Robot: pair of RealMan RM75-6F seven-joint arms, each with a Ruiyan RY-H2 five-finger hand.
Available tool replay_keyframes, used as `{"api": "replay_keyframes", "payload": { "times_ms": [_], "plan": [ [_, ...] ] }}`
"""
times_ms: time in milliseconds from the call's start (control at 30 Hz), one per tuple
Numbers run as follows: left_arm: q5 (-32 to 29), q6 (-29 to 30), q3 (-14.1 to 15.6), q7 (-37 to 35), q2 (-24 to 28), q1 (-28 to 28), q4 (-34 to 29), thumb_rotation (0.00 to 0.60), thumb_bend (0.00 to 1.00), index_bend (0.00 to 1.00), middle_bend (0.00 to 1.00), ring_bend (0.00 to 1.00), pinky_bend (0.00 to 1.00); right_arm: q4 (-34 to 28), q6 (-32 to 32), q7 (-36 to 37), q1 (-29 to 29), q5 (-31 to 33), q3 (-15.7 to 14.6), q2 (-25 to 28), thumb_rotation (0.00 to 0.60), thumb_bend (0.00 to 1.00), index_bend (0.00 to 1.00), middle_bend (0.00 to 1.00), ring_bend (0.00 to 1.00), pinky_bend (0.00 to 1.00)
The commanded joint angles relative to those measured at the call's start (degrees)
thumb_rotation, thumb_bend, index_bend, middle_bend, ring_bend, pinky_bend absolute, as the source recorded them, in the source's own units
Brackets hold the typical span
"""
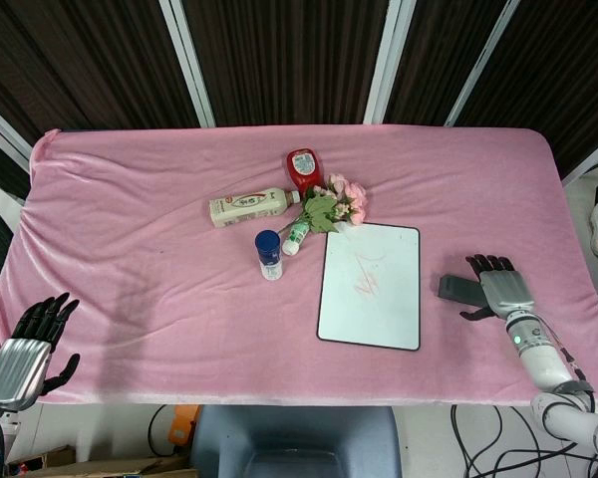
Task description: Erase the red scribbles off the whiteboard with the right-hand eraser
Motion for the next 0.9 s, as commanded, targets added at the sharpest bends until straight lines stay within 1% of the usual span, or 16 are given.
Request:
{"api": "replay_keyframes", "payload": {
  "times_ms": [33, 333, 433, 567, 600, 733, 900],
  "plan": [
    [0.0, -0.01, 0.05, 0.06, -0.01, 0.02, -0.06, 0.6, 0.39, 0.0, 0.0, 0.0, 0.09, 0.15, 0.17, 0.54, 0.05, -0.21, -0.17, -0.04, 0.6, 0.29, 0.21, 0.19, 0.06, 0.09],
    [-0.05, 0.03, 0.11, 0.32, -0.01, 0.09, -0.25, 0.6, 0.39, 0.0, 0.0, 0.0, 0.1, 0.28, 1.17, 2.28, 0.3, -2.18, -0.97, -0.3, 0.6, 0.29, 0.31, 0.27, 0.13, 0.15],
    [0.08, -0.24, 0.31, 0.38, 0.11, 0.04, -0.46, 0.6, 0.39, 0.0, 0.0, 0.0, 0.1, 0.56, 1.93, 2.4, 0.34, -2.82, -1.18, -0.77, 0.6, 0.29, 0.36, 0.29, 0.18, 0.2],
    [0.55, -0.14, 0.48, 0.19, 0.16, 0.0, -0.52, 0.6, 0.39, 0.0, 0.0, 0.0, 0.1, 1.0, 2.1, 1.37, 0.48, -2.18, -1.53, -1.33, 0.6, 0.3, 0.45, 0.34, 0.3, 0.31],
    [0.67, -0.06, 0.51, 0.1, 0.16, 0.0, -0.49, 0.6, 0.39, 0.0, 0.0, 0.0, 0.1, 1.04, 2.13, 1.07, 0.52, -1.92, -1.56, -1.41, 0.6, 0.3, 0.46, 0.34, 0.31, 0.33],
    [0.93, 0.16, 0.59, -0.11, 0.18, 0.06, -0.36, 0.6, 0.39, 0.0, 0.0, 0.0, 0.1, 1.11, 2.35, 0.07, 0.68, -0.98, -1.61, -1.68, 0.6, 0.3, 0.48, 0.36, 0.33, 0.36],
    [1.55, 0.5, 0.84, -0.49, 0.29, 0.14, -0.3, 0.6, 0.39, 0.0, 0.0, 0.0, 0.1, 1.28, 2.95, -1.07, 0.83, -0.22, -1.69, -2.06, 0.6, 0.3, 0.54, 0.42, 0.39, 0.42]
  ]
}}
